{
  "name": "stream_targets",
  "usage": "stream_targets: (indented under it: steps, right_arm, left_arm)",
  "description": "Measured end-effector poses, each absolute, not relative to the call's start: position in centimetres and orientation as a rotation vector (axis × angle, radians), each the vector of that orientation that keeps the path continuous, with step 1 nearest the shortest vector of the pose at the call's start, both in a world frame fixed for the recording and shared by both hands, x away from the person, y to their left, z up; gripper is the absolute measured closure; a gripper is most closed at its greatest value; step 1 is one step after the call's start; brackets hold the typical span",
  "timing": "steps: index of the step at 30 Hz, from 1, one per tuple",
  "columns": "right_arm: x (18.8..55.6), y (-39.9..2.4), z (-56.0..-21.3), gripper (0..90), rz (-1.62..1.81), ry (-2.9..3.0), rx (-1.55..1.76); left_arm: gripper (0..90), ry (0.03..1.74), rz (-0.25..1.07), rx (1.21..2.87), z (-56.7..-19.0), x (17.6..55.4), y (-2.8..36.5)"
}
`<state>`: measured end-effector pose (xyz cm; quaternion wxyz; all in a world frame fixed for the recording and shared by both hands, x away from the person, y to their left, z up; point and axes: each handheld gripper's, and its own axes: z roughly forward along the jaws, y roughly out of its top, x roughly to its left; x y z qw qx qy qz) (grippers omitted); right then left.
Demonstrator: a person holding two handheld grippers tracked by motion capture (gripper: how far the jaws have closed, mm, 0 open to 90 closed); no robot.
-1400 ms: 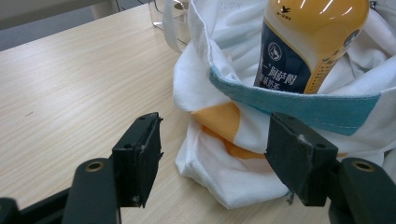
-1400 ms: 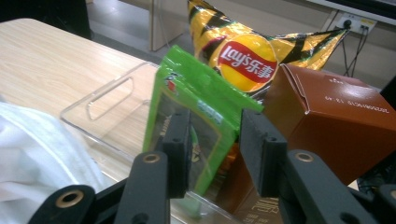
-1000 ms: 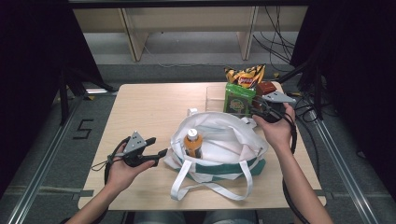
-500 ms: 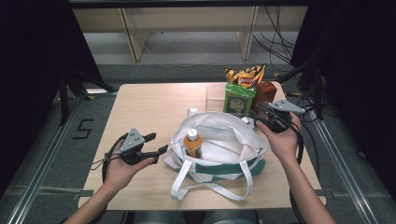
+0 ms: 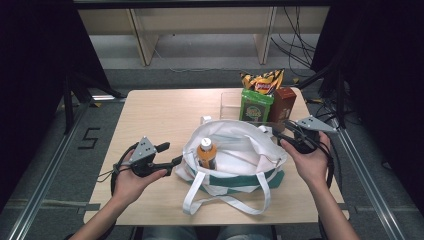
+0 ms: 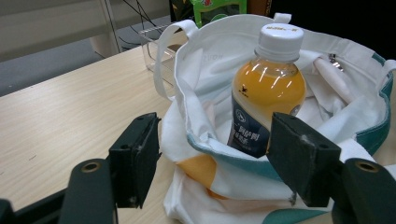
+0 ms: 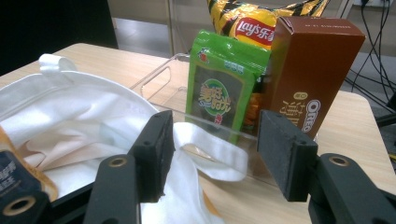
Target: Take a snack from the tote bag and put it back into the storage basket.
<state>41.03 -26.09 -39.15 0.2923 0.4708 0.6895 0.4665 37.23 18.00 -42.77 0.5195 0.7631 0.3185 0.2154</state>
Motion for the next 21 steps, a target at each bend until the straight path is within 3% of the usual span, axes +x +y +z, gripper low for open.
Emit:
stream_targets:
  steps: [21]
  right_arm:
    - [39.6,-26.7,-39.2,44.0,1.261,1.839,1.239]
  left_arm:
    - [33.5,0.746,0.516,1.809,-41.8,37.4,17.4]
